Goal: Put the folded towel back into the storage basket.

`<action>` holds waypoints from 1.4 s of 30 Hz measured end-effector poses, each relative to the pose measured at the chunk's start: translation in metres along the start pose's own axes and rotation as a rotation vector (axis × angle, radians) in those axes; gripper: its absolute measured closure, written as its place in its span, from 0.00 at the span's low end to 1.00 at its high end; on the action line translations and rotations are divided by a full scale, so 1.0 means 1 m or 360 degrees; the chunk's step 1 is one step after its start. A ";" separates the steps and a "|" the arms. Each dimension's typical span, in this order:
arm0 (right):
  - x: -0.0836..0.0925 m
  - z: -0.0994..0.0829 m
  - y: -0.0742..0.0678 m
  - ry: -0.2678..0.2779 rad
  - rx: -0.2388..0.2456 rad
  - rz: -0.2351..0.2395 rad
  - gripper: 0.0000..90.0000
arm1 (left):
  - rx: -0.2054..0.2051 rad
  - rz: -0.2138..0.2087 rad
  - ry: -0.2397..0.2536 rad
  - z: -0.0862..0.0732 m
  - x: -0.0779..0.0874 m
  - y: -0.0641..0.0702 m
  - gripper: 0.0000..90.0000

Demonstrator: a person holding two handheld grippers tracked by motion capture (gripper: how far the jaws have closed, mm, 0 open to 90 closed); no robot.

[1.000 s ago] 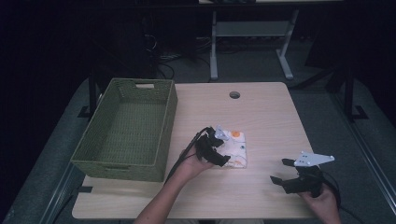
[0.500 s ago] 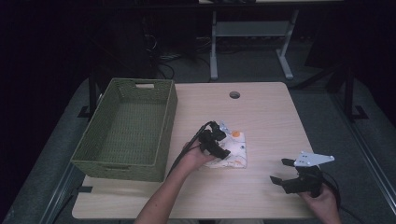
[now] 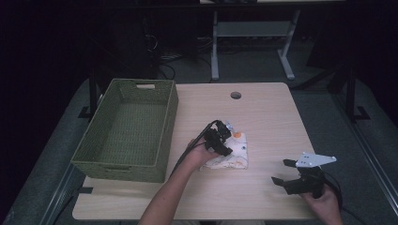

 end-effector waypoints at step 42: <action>0.001 -0.001 0.002 0.0001 -0.0004 -0.0009 0.18 | -0.0124 0.0054 -0.0029 0.007 0.011 -0.004 0.92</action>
Point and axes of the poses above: each handheld gripper's, and its own axes: x roughly backward along the jaws, z roughly out of its top, y roughly to its right, the point moved 10 cm from there along -x, roughly forward along the jaws
